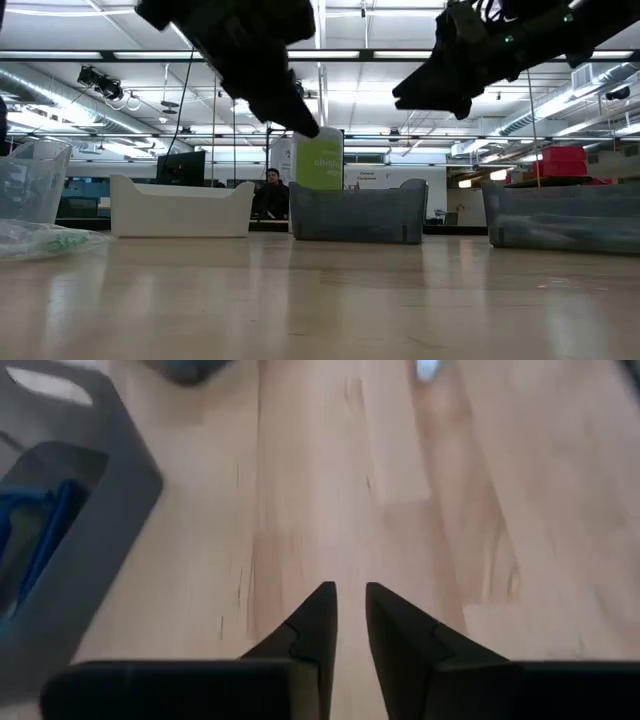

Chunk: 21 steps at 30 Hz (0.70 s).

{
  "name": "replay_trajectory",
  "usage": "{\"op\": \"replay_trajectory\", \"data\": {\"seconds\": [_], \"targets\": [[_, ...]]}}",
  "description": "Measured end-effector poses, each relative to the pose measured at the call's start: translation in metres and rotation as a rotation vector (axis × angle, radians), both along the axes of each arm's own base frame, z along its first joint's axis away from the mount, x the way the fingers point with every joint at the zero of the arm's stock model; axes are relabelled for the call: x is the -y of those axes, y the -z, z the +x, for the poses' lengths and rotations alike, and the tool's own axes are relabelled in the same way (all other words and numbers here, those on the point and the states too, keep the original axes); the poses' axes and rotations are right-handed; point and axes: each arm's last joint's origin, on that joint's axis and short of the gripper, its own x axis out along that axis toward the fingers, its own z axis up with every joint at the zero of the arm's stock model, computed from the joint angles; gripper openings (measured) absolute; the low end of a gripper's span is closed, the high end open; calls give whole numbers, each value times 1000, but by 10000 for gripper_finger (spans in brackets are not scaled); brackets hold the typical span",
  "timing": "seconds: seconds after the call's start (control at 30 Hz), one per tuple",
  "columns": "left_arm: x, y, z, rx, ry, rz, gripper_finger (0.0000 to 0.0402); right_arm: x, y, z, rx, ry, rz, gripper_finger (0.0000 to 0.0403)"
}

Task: Pick & Place Travel size toiletries
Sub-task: Put the toothpaste into the white bin

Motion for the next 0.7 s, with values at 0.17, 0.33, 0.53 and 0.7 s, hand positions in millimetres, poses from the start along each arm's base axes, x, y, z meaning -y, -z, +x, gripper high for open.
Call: {"op": "replay_trajectory", "data": {"seconds": [0.17,0.33,0.53,0.7], "targets": [[-29,12,2,25,-50,-68,50,-1,15,8,-60,-13,29,187],[-45,12,4,39,-100,-59,48,-7,27,16,-75,-61,106,209],[-53,11,4,34,-53,-115,48,-42,15,36,-21,-202,167,197],[-59,11,5,35,-11,-105,50,-90,-8,63,-13,-330,101,180]]}}
